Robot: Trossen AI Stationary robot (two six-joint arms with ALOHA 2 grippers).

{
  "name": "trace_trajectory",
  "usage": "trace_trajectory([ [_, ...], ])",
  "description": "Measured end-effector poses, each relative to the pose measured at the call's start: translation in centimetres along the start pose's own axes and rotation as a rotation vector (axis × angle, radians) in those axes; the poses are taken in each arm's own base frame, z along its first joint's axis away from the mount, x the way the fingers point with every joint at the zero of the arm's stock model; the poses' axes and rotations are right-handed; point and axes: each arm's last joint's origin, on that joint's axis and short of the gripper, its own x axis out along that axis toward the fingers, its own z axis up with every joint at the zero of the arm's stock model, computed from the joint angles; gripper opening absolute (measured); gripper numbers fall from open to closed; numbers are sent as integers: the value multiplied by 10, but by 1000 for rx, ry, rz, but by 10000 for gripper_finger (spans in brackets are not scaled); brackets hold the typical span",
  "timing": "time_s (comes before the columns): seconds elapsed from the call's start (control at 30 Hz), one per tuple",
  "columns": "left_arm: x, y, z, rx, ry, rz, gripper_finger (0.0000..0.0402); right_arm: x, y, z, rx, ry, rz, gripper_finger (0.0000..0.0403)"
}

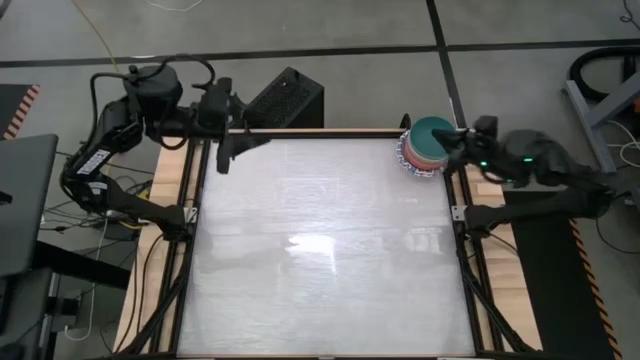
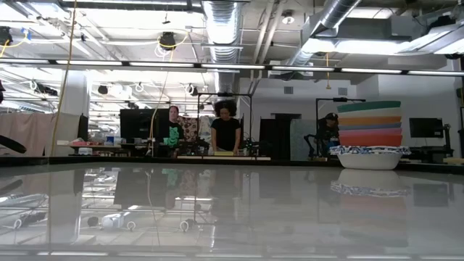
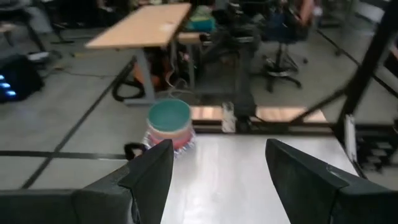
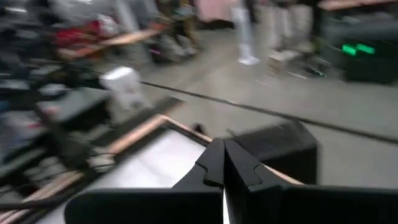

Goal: Nest bowls inside each other
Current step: Return to Home Position

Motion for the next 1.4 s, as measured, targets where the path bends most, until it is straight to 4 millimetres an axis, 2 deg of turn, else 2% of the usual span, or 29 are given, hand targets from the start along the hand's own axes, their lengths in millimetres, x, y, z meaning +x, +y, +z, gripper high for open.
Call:
trace_trajectory([
  [0.1, -2, 2, 3, -6, -35, 12, 245, -13, -3, 4, -38, -21, 113, 15],
  [0.2, -7, 2, 6, 4, -66, -39, 245, -20, -6, 1, -66, -17, 173, 15],
  [0.33, -8, -1, 6, 8, -70, -115, 245, -23, -8, -11, -93, -11, 227, 15],
  [0.53, -4, -4, -7, 10, -20, -183, 245, -16, -9, -42, -89, -49, 300, 15],
  [0.73, -2, -7, -41, -13, -69, -163, 245, -17, -19, -63, -43, -108, 319, 15],
  [1.07, -26, -17, -115, -117, -234, -77, 245, -29, -42, -83, 3, -149, 364, 15],
  [1.23, -37, -19, -139, -166, -262, -14, 245, -33, -54, -95, 34, -179, 374, 15],
  [1.4, -37, -20, -164, -237, -227, 46, 245, -32, -62, -112, 57, -202, 382, 15],
])
